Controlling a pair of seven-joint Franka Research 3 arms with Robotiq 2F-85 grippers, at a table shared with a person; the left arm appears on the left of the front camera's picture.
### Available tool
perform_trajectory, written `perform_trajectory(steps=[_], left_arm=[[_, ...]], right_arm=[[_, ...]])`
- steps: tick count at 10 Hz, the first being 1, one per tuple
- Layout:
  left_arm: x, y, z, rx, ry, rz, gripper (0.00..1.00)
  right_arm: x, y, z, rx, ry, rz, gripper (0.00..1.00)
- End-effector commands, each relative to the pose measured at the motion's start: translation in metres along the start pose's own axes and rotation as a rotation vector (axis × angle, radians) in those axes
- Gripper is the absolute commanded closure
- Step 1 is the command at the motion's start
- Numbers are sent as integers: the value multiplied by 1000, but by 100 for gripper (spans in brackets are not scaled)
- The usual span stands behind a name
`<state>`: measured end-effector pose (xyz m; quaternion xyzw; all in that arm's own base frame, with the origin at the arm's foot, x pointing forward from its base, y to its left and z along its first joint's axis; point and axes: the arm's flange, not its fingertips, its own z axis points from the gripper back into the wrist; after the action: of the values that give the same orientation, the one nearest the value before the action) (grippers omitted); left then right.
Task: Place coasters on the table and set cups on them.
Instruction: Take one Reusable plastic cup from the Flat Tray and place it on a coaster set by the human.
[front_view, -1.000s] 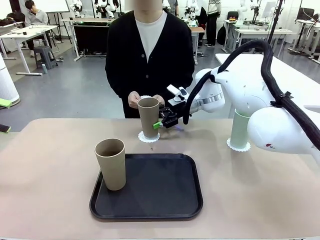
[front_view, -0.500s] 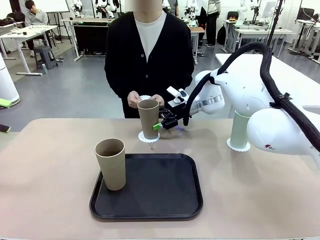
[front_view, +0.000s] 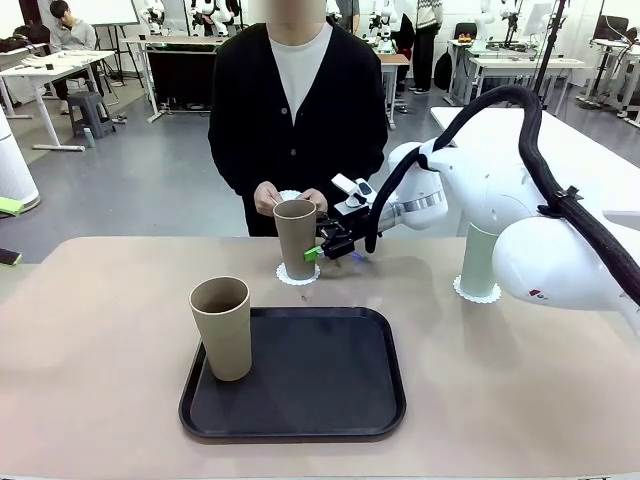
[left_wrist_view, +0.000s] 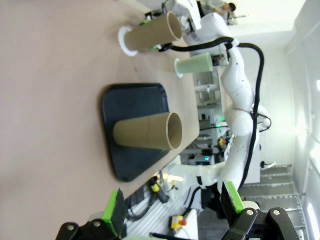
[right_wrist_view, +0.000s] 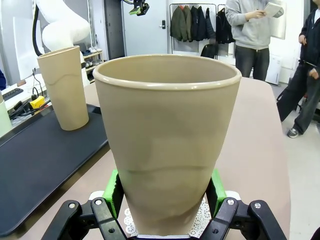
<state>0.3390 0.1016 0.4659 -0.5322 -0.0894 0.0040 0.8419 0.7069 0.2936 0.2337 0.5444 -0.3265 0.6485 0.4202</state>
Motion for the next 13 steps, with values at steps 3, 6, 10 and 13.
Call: perform_trajectory(steps=[3, 6, 10, 13], left_arm=[[0, -1, 1, -11, -4, -7, 0], [0, -1, 1, -11, -4, -7, 0], [0, -1, 1, -11, -4, -7, 0], [0, -1, 1, -11, -4, -7, 0]], right_arm=[[2, -21, 2, 8, -37, -19, 19], [0, -22, 2, 18, -57, -21, 19], [6, -18, 0, 32, 10, -25, 0], [11, -16, 0, 50, 45, -47, 0]])
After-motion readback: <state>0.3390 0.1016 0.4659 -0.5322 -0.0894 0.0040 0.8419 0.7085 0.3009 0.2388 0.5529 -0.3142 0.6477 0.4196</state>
